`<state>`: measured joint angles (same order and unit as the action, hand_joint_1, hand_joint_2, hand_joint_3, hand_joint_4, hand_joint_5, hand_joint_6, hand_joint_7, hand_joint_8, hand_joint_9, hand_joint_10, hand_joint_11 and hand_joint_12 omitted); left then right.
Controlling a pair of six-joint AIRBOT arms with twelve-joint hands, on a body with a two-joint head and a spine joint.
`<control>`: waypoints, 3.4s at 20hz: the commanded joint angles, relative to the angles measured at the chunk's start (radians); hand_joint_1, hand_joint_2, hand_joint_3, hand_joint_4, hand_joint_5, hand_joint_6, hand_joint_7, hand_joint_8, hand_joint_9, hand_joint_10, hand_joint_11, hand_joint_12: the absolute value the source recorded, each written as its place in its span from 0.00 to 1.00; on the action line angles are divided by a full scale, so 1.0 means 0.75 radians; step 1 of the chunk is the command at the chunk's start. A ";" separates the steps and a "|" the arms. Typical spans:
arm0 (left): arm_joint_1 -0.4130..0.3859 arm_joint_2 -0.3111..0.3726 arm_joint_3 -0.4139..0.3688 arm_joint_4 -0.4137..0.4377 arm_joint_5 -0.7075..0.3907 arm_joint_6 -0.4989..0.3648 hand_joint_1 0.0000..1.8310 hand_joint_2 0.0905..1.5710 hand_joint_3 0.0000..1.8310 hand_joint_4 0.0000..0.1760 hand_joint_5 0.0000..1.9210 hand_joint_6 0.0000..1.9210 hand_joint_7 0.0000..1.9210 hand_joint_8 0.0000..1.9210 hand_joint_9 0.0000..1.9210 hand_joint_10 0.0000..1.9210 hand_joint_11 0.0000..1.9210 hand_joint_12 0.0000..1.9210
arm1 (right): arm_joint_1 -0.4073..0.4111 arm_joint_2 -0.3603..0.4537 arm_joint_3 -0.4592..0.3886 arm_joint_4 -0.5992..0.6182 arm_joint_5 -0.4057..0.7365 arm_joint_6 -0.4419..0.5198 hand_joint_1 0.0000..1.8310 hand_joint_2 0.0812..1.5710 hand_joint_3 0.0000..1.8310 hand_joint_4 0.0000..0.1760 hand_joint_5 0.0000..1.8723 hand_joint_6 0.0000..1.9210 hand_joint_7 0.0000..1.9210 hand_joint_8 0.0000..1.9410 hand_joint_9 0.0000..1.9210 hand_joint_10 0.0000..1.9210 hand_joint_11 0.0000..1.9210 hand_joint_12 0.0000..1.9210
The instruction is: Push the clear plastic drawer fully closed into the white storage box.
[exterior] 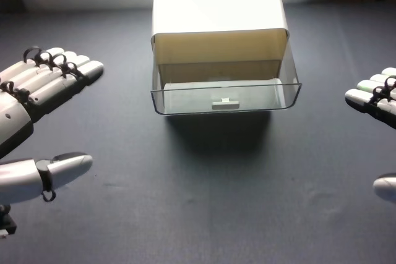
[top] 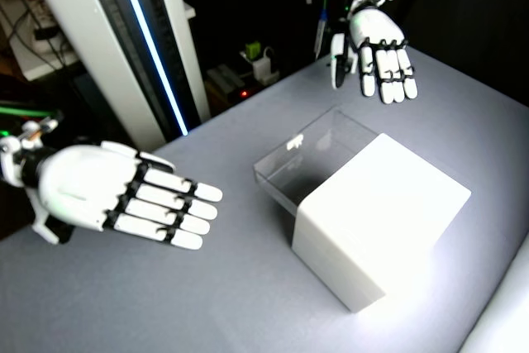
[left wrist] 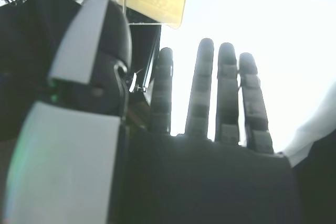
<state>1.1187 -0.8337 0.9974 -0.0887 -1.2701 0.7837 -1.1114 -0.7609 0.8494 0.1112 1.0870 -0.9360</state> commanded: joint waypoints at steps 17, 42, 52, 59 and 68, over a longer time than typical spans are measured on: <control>0.007 0.011 0.008 -0.091 -0.211 0.007 0.11 0.83 0.01 0.00 0.00 0.00 0.00 0.00 0.00 0.00 0.00 0.00 | 0.037 -0.012 -0.023 -0.333 0.121 0.299 0.00 0.85 0.01 0.00 0.00 0.00 0.00 0.00 0.00 0.00 0.00 0.00; 0.058 0.022 -0.001 -0.191 -0.301 0.031 0.21 0.87 0.00 0.04 0.00 0.00 0.00 0.00 0.00 0.00 0.00 0.00 | 0.477 -0.439 0.219 -0.641 -0.089 0.488 0.08 0.93 0.00 0.00 0.00 0.00 0.00 0.00 0.00 0.00 0.00 0.00; 0.067 0.022 -0.001 -0.200 -0.314 0.031 0.13 0.89 0.01 0.00 0.00 0.00 0.00 0.00 0.00 0.00 0.00 0.00 | 0.529 -0.452 0.241 -0.646 -0.104 0.441 0.04 0.93 0.00 0.00 0.00 0.00 0.00 0.00 0.00 0.00 0.00 0.00; 0.071 0.022 -0.002 -0.204 -0.319 0.031 0.16 0.88 0.00 0.00 0.00 0.00 0.00 0.00 0.00 0.00 0.00 0.00 | 0.554 -0.452 0.257 -0.587 -0.126 0.363 0.14 0.91 0.00 0.00 0.00 0.00 0.00 0.00 0.00 0.00 0.00 0.00; 0.073 0.020 -0.002 -0.207 -0.325 0.031 0.23 0.89 0.00 0.09 0.00 0.00 0.00 0.00 0.00 0.00 0.00 0.00 | 0.609 -0.515 0.328 -0.475 -0.246 0.239 0.19 0.91 0.00 0.00 0.01 0.00 0.00 0.00 0.00 0.00 0.00 0.00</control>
<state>1.1763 -0.8242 0.9951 -0.2283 -1.3849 0.8085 -0.6697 -1.1477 1.0954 -0.2665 0.7914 -0.7559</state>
